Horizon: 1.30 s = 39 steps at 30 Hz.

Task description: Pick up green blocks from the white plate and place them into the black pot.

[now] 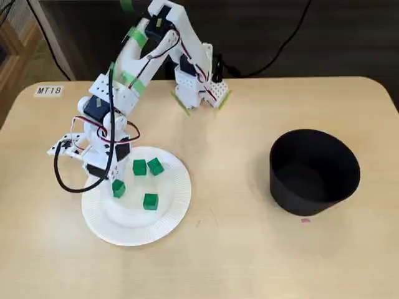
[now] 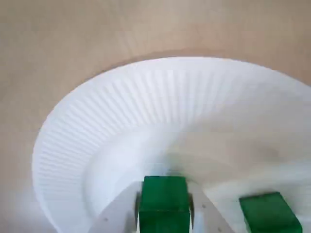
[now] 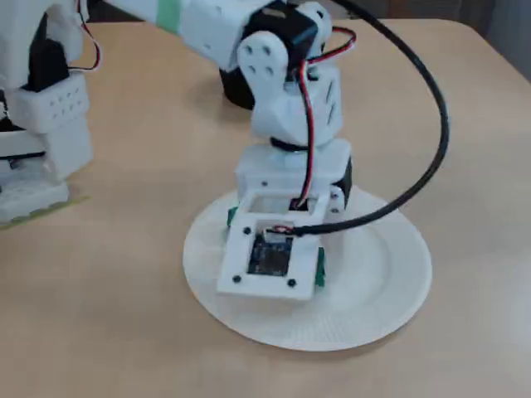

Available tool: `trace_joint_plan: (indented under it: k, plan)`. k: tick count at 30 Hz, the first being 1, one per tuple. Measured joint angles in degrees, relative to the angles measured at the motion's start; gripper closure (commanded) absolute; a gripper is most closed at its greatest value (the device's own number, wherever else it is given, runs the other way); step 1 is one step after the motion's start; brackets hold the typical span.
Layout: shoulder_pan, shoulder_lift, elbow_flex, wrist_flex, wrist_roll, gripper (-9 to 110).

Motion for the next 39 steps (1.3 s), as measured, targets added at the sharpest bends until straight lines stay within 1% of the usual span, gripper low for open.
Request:
trace_joint_plan:
  k: [3,6,9,11,13,16,18,20,23,30,31,35,38,39]
  plan:
    - [-3.7,9.0,0.0,0.9,2.5,104]
    - [-9.8,19.8,0.0,1.8,7.9,104]
    - [-19.0,30.1,0.0,2.5,14.2,104]
    - [-26.7,35.9,2.7,1.2,18.7,104]
    - [-35.8,41.1,8.2,-3.2,22.6,104]
    - [-48.5,46.3,18.2,-11.7,24.9,104]
    - [-55.3,47.0,24.0,-16.9,24.8,104]
    - [-59.3,47.0,28.8,-22.1,24.2,104]
    - [-62.1,46.6,32.5,-27.9,23.0,104]
    - [-62.9,39.2,33.0,-35.9,20.2,104]
    - [-63.0,38.6,33.0,-36.2,20.0,102]
    - [-63.0,38.4,33.0,-35.0,19.3,83]
    - [-63.3,38.5,33.3,-32.3,18.2,74]
    - [-63.5,38.5,33.3,-31.4,17.7,74]
